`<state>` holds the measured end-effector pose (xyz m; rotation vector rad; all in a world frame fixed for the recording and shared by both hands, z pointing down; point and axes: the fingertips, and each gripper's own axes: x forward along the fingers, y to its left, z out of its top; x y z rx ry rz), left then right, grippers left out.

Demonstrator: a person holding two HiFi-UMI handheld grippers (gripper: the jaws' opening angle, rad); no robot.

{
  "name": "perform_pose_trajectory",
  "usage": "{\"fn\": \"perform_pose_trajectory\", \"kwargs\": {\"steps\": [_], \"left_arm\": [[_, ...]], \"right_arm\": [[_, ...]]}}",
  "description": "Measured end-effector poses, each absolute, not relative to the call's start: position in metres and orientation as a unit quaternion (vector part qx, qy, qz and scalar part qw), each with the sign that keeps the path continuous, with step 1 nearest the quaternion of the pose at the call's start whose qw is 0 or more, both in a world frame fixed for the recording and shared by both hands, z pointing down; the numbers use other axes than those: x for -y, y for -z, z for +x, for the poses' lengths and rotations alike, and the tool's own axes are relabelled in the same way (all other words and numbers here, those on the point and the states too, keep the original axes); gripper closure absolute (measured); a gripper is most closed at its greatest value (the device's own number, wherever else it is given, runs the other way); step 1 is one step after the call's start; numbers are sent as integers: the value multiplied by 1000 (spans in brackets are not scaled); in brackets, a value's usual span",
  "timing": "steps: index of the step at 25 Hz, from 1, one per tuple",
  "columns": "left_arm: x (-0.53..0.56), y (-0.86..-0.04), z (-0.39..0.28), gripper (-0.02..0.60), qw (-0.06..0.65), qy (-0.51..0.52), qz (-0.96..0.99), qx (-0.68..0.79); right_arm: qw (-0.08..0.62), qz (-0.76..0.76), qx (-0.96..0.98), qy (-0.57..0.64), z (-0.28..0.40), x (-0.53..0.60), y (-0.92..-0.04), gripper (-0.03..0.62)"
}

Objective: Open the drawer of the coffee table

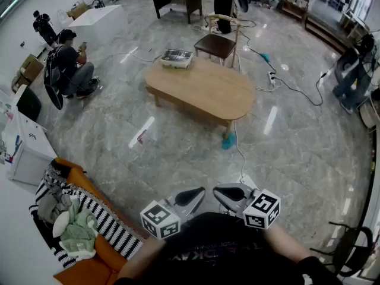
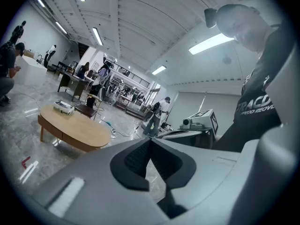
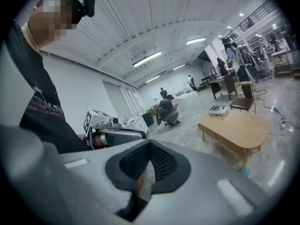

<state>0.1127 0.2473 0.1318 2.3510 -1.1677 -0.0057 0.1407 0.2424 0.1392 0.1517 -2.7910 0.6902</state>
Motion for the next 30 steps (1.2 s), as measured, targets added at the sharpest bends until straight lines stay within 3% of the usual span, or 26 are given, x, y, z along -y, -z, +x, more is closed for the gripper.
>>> {"fn": "perform_pose_trajectory", "kwargs": {"steps": [30], "left_arm": [[-253, -129, 129, 580, 250, -4, 855, 454]], "right_arm": [[97, 35, 971, -216, 159, -239, -127, 592]]}}
